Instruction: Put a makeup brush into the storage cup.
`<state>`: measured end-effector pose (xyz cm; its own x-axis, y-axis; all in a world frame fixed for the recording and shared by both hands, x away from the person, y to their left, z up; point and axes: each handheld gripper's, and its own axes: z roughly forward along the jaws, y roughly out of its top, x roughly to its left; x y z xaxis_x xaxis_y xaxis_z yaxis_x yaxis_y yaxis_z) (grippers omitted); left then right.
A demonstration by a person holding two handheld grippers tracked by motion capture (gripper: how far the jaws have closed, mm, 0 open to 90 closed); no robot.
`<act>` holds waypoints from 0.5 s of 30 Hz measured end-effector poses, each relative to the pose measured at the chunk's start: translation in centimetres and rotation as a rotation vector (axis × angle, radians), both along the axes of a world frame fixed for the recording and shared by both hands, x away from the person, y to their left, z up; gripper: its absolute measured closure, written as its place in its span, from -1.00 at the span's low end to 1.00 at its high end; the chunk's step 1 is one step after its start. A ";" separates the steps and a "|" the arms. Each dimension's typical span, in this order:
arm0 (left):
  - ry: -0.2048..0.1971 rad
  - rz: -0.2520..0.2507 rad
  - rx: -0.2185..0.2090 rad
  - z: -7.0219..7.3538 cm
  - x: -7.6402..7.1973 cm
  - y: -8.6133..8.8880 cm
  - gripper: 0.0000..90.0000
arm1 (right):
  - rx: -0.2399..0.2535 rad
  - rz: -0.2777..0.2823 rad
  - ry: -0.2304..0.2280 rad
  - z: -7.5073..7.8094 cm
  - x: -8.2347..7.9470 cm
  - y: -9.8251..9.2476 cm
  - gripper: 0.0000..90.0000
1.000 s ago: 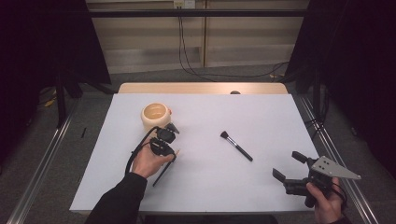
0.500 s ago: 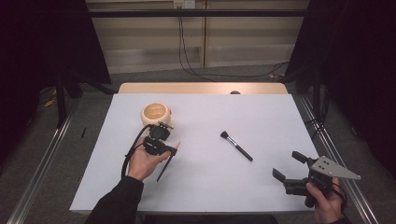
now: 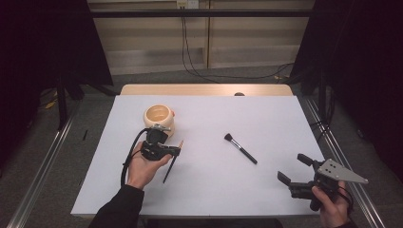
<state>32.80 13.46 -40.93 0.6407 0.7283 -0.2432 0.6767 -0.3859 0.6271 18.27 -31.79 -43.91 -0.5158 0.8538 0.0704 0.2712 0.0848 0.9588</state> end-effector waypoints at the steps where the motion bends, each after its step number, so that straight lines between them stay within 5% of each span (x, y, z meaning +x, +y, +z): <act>1: -0.009 0.006 -0.012 0.1 -0.1 0.1 0.87 | -0.002 0.001 0.000 0.0 0.0 0.0 -0.99; 15: -0.188 0.049 -0.130 0.6 -1.2 1.2 0.87 | 0.007 0.003 0.008 0.0 0.0 0.0 -0.99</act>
<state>31.65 14.67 -40.33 0.6483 0.7298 -0.2169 0.5594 -0.2633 0.7860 18.28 -31.78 -43.91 -0.5173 0.8520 0.0806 0.2791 0.0789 0.9570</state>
